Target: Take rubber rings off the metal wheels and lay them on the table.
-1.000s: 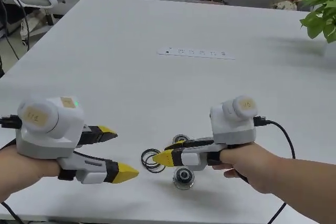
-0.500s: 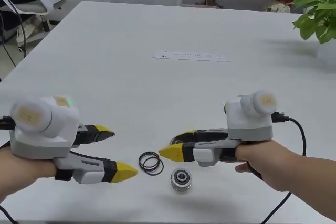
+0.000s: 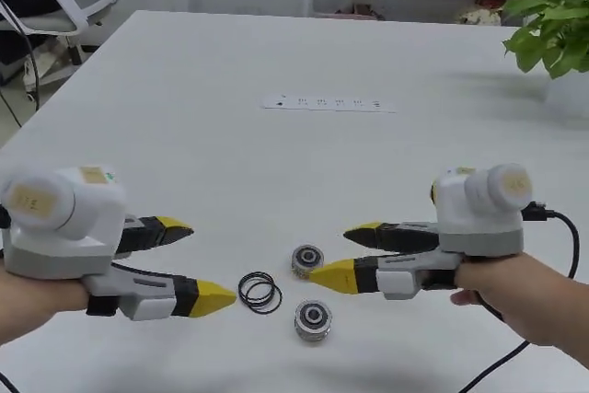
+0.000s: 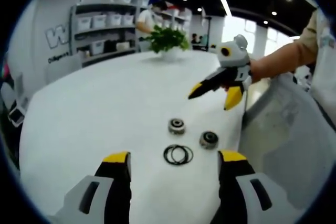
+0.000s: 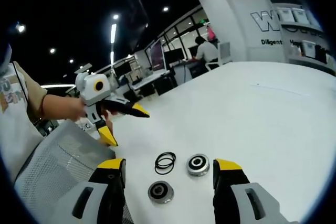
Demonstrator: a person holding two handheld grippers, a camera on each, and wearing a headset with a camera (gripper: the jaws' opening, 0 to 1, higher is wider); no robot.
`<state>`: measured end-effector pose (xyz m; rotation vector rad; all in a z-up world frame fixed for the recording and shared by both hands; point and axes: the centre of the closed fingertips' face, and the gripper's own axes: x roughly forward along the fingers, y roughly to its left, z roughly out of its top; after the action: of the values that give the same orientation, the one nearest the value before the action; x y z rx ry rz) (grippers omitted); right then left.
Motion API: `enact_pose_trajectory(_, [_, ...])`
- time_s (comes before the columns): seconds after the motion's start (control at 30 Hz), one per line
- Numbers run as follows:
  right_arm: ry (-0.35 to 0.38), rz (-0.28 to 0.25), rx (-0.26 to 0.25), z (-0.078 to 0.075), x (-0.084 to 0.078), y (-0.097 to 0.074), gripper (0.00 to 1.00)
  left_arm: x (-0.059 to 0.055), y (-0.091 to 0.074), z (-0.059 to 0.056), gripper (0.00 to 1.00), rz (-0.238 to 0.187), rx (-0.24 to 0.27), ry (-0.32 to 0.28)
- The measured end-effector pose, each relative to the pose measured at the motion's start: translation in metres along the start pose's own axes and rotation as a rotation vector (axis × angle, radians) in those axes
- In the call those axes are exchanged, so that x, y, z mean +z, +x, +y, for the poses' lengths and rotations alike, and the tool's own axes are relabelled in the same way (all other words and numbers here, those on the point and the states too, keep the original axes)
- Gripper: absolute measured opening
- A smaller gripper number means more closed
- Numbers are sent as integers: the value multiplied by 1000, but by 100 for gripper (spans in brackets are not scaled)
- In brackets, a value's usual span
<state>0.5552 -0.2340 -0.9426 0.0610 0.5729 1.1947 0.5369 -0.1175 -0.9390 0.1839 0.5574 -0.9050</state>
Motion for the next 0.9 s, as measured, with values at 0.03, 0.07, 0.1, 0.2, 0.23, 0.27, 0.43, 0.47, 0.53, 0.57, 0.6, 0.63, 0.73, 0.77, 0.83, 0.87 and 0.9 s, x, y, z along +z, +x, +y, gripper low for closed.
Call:
enact_pose_trajectory(0.03, [-4, -1, -4, -1, 0, -2, 68, 0, 0, 0, 68, -1, 0, 0])
enact_pose_trajectory(0.07, [-9, -4, -10, -2, 0, -5, 69, 1, 0, 0, 68, -2, 0, -1])
enact_pose_trajectory(0.1, [-11, -6, -12, -3, 0, -6, 70, 2, 0, -1, 68, -3, 0, -1])
enact_pose_trajectory(0.2, [-18, -12, -29, -6, -2, -13, 73, 4, 0, -3, 69, -11, -1, -5])
enact_pose_trajectory(0.23, [-20, -12, -32, -7, -3, -14, 74, 4, 0, -3, 69, -12, -2, -5])
enact_pose_trajectory(0.27, [-21, -11, -35, -7, -3, -16, 75, 5, 0, -4, 69, -13, -2, -5])
enact_pose_trajectory(0.43, [-26, -19, -53, -9, -7, -25, 78, 6, -1, -5, 70, -16, -2, -4])
enact_pose_trajectory(0.47, [-26, -19, -56, -10, -8, -27, 78, 6, -1, -5, 70, -16, -2, -4])
enact_pose_trajectory(0.53, [-30, -18, -67, -11, -11, -30, 79, 6, -2, -5, 70, -19, 0, -6])
enact_pose_trajectory(0.57, [-35, -16, -72, -12, -12, -32, 79, 5, -3, -5, 71, -20, 0, -7])
enact_pose_trajectory(0.6, [-40, -13, -76, -12, -13, -34, 80, 5, -3, -6, 71, -20, 1, -8])
enact_pose_trajectory(0.63, [-48, -9, -82, -12, -14, -36, 80, 4, -3, -6, 71, -19, 2, -8])
enact_pose_trajectory(0.73, [-59, -3, -92, -13, -18, -40, 81, 2, -5, -6, 72, -18, 5, -12])
enact_pose_trajectory(0.77, [-60, -1, -94, -13, -19, -41, 82, 1, -5, -6, 72, -18, 6, -14])
enact_pose_trajectory(0.83, [-65, 3, -100, -13, -22, -43, 82, 0, -6, -6, 72, -18, 8, -18])
enact_pose_trajectory(0.87, [-67, 5, -103, -13, -23, -44, 82, 0, -7, -7, 72, -18, 9, -20])
enact_pose_trajectory(0.9, [-68, 6, -105, -12, -24, -45, 82, -1, -7, -7, 72, -19, 10, -21])
